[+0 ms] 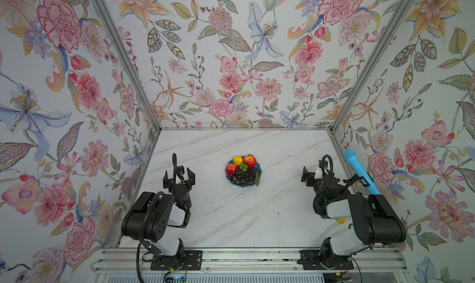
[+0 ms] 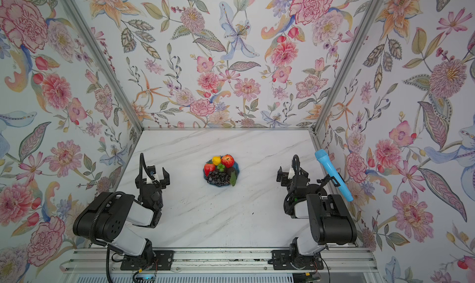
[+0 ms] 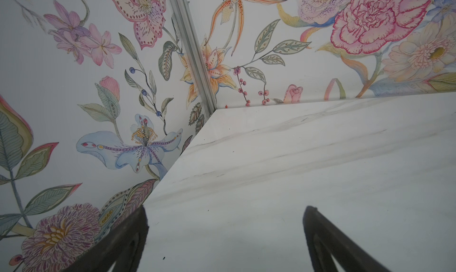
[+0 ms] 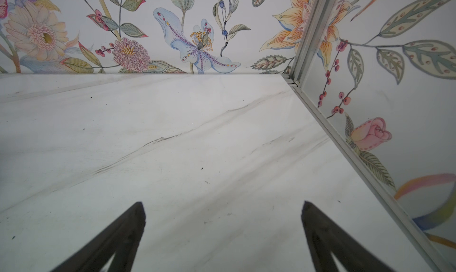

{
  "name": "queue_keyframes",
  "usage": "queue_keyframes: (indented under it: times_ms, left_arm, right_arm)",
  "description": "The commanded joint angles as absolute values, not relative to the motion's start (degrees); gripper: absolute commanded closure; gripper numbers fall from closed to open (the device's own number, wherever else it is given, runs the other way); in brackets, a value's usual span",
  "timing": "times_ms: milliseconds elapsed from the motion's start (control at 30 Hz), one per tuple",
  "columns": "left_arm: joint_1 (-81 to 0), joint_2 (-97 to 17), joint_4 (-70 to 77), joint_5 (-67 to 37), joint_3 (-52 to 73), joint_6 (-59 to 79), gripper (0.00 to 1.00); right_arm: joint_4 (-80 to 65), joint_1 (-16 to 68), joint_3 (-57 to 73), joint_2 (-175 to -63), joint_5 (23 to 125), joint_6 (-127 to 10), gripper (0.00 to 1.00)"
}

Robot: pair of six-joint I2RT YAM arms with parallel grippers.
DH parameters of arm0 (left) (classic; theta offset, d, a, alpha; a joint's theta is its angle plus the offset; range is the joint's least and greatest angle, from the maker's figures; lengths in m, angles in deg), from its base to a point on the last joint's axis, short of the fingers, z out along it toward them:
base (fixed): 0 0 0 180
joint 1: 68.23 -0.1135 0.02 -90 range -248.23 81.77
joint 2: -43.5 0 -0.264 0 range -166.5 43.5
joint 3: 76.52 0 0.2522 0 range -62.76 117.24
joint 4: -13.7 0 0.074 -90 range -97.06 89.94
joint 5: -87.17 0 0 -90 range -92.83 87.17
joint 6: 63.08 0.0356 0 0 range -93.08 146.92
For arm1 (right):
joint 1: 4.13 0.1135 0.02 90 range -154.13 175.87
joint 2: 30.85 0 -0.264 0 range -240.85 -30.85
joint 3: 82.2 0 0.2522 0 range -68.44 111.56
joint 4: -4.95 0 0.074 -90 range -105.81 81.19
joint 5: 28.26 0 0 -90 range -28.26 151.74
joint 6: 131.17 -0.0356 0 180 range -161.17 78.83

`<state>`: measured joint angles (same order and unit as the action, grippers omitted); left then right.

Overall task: Arrange fruit in a fruit bowl
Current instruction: Reset both arms

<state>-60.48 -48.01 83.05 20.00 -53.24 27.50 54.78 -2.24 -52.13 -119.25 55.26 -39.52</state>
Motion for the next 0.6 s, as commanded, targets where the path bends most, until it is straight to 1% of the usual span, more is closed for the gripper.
queue_keyframes:
  times_ms: [0,567]
  left_arm:
    - [-61.0,-47.6,83.4,19.5,-52.7,26.7,0.01]
    - [-61.0,-47.6,83.5,19.5,-52.7,26.7,0.01]
  right_arm:
    - [54.6,-1.9,-51.7,-119.4,54.4,-39.9,0.01]
    - [54.5,-1.6,-51.7,-119.4,54.4,-39.5,0.01]
